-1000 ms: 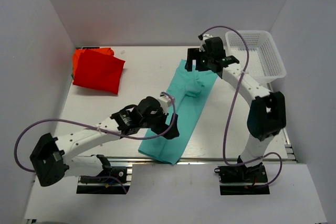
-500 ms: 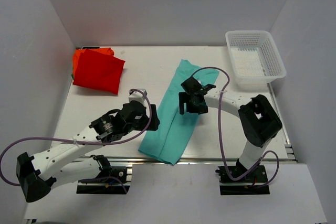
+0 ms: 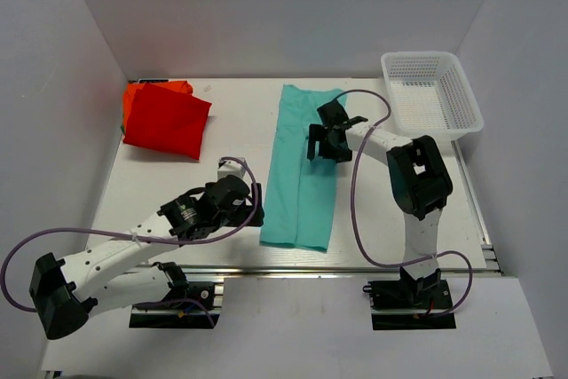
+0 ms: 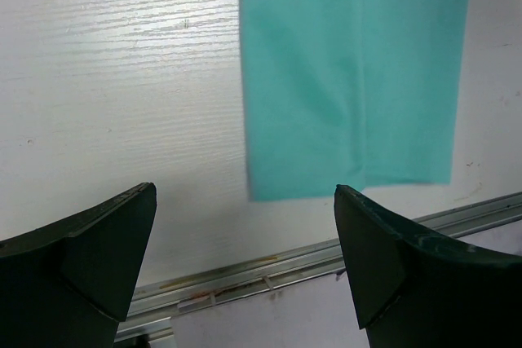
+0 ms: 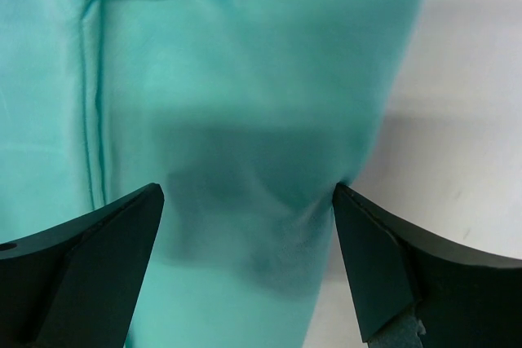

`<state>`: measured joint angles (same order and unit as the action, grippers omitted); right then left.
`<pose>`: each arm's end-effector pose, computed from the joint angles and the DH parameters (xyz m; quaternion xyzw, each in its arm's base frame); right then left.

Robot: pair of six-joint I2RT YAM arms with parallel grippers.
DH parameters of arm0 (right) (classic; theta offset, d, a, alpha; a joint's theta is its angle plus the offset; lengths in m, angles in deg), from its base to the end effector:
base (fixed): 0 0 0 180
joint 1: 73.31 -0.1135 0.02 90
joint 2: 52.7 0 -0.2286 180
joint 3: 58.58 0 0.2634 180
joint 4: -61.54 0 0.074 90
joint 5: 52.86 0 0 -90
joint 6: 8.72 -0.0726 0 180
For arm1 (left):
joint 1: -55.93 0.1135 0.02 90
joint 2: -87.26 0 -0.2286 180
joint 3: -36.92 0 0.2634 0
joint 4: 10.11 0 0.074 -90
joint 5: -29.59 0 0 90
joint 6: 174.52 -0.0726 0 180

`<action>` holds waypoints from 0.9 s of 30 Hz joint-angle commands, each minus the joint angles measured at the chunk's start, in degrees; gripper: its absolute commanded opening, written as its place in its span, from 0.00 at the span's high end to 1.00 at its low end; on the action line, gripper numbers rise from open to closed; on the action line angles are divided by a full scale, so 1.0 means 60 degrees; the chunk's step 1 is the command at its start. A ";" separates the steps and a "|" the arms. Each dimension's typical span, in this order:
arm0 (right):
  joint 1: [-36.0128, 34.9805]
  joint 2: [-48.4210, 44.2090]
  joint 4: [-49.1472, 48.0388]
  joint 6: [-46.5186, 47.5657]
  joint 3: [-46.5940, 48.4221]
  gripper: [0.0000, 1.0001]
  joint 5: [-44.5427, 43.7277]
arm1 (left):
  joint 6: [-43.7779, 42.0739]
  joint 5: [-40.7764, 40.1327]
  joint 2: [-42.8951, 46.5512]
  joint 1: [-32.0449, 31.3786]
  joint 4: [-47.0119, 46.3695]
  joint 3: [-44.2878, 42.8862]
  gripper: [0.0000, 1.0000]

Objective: Fold and stack the t-shirts
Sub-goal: Rotate the tshirt 90 degrees, then grab the bottom of the folded rectangular tshirt with both arms

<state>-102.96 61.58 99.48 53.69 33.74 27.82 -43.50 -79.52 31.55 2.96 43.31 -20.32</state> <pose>0.3807 0.2032 0.0974 0.0038 0.9627 0.0551 0.2648 0.1650 -0.1793 0.1972 0.0431 0.9327 -0.1284 0.3343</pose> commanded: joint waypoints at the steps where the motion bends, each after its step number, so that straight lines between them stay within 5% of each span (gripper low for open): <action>1: 0.0735 0.0889 -0.0306 0.0729 0.0531 0.10 0.0586 | 0.0078 -0.0183 -0.0105 0.0069 -0.0146 -0.0154 0.00; 7: 0.0694 0.0159 -0.0318 0.2428 0.0915 0.10 0.0865 | 0.0078 -0.0183 -0.0516 0.0069 -0.0335 -0.0242 0.00; 15: 0.0459 -0.4638 -0.0511 0.1305 -0.3631 0.10 0.1854 | -0.0623 0.1265 -0.1714 0.0069 -0.1974 0.0300 0.00; 27: 0.0122 -0.7796 -0.1345 -0.0571 -0.8299 0.10 0.5699 | -0.1211 0.2775 -0.4060 -0.0107 -0.3323 0.0709 0.09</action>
<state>-101.65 16.92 95.02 53.67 -14.58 55.60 -49.69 -65.79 6.83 2.55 26.89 -17.07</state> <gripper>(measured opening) 0.903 0.924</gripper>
